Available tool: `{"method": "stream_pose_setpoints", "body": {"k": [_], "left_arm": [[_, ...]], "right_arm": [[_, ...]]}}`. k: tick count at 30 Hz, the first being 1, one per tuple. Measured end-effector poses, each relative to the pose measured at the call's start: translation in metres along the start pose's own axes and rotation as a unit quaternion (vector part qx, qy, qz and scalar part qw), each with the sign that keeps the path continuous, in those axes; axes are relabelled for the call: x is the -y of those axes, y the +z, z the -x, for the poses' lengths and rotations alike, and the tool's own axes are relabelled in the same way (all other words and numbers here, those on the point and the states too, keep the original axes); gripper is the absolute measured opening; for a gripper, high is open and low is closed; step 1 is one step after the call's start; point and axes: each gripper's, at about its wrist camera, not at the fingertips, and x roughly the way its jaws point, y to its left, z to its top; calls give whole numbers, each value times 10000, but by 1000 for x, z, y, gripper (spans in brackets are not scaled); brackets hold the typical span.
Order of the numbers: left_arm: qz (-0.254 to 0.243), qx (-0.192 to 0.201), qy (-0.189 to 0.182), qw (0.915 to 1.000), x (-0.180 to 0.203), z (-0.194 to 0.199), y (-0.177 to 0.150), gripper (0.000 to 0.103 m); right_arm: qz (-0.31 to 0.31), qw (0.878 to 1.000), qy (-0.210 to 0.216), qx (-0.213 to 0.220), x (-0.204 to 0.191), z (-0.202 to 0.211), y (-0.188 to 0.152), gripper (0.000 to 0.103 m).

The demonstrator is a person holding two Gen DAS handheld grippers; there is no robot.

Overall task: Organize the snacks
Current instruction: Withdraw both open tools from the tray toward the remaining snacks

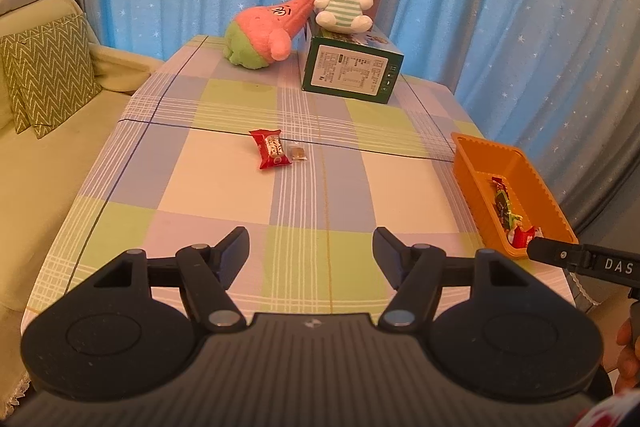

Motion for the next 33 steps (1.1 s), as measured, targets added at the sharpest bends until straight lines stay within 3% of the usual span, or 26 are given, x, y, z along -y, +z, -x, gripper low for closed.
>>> {"method": "stream_pose_setpoints", "body": {"k": [16, 33], "left_arm": [[124, 67, 211, 9997, -24, -28, 9, 65], [246, 217, 432, 9985, -50, -104, 28, 65]], "right_arm": [[271, 9996, 42, 7, -27, -42, 7, 66], [707, 9971, 237, 119, -53, -138, 25, 66]]}}
